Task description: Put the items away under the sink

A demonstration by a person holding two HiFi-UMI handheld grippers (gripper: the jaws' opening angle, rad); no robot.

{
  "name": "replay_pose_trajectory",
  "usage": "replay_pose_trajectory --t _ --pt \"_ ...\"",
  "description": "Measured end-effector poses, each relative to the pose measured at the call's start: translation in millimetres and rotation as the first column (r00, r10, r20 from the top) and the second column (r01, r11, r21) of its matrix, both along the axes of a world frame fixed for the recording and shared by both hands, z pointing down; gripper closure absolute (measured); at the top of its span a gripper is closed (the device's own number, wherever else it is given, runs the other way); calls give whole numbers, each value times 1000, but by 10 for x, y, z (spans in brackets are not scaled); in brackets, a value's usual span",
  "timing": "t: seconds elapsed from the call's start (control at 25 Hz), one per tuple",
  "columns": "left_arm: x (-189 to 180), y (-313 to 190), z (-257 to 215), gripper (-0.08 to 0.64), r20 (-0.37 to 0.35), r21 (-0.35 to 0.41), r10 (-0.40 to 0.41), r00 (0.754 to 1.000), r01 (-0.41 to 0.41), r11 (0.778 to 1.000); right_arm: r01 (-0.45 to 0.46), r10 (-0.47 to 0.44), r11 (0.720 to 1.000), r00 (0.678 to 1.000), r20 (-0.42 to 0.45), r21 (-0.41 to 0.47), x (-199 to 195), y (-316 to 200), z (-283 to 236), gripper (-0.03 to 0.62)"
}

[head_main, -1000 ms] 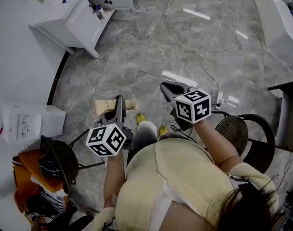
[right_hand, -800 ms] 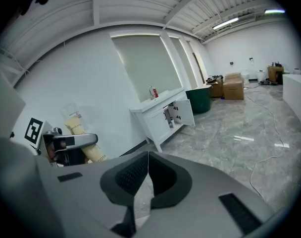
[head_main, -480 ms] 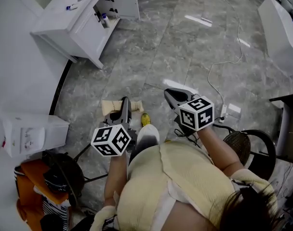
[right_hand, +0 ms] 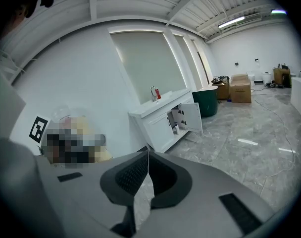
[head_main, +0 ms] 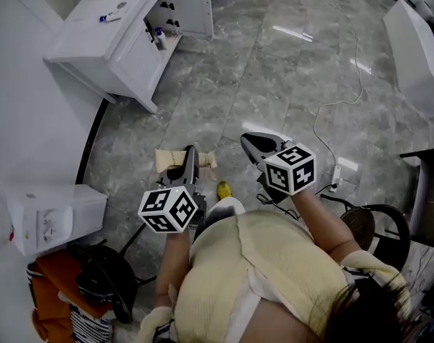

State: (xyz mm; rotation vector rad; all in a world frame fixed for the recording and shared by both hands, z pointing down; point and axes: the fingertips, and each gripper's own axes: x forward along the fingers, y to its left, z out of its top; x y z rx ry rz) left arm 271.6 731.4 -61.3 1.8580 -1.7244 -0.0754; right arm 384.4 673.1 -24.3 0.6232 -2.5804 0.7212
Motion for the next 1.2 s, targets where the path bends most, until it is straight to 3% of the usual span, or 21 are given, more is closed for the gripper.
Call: replay_pose_trajectory --t 0.2,0.6,1.2 --pt "-306 -243 21 518 -4 -1 16 1000 -16 1000 7 -7 1000 1000 3 6 -335 -212 -3 565" --pt "-612 -688 19 518 -9 4 24 1000 -24 1000 18 -18 1000 1000 -18 15 -627 -536 -4 565" --pt "-744 -1971 -46 518 11 25 -48 999 48 999 96 -96 994 995 4 46 -841 -1916 0 565"
